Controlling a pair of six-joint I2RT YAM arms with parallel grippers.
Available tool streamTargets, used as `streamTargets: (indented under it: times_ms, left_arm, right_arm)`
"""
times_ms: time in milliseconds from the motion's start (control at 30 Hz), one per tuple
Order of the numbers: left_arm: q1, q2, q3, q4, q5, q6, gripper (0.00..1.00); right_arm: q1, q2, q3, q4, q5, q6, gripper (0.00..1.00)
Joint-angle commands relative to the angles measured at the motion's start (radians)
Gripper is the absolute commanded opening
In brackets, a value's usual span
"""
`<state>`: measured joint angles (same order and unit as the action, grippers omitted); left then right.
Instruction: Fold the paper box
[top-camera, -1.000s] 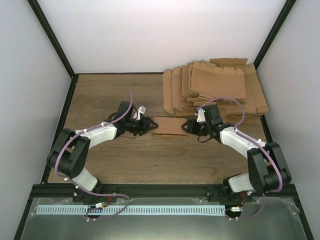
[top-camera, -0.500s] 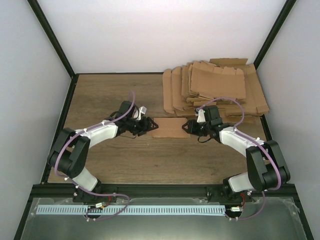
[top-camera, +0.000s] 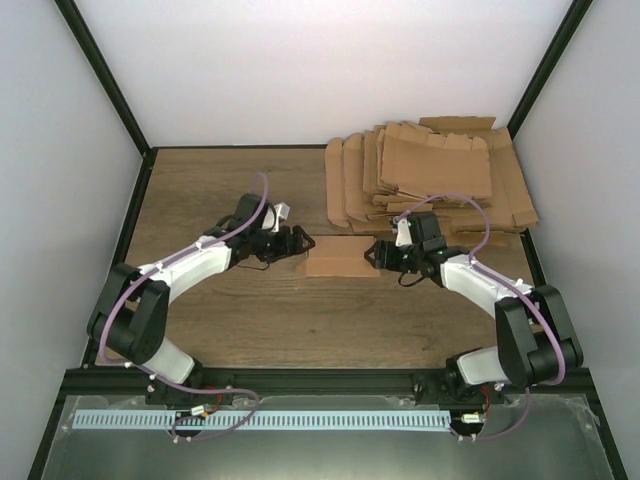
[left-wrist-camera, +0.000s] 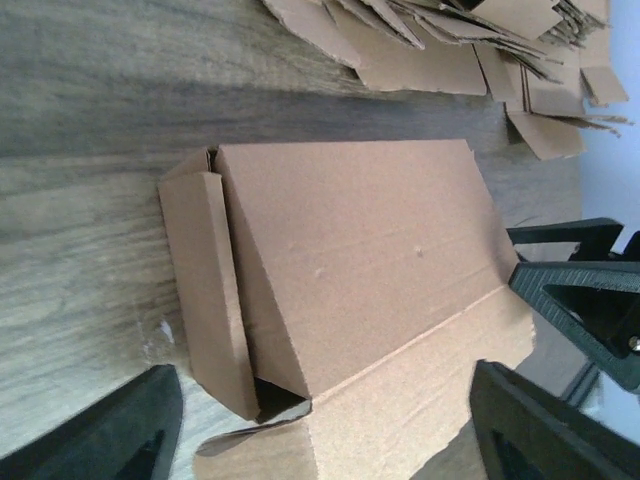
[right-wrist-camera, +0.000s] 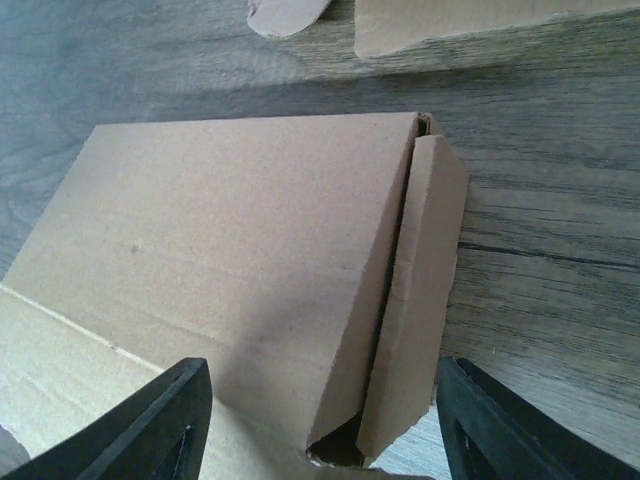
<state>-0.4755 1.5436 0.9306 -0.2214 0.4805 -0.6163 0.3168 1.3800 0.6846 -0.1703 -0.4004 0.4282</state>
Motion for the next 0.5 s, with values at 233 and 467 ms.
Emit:
streamTargets:
  times_ms: [233, 467]
  left_arm:
    - [0.004, 0.104, -0.048, 0.121, 0.121, -0.024, 0.54]
    - [0.000, 0.185, -0.086, 0.178, 0.143, -0.027, 0.44]
  right_arm:
    - [-0.005, 0.005, -0.003, 0.017, 0.020, -0.032, 0.64]
    - [-0.004, 0.061, -0.035, 0.071, -0.008, -0.021, 0.50]
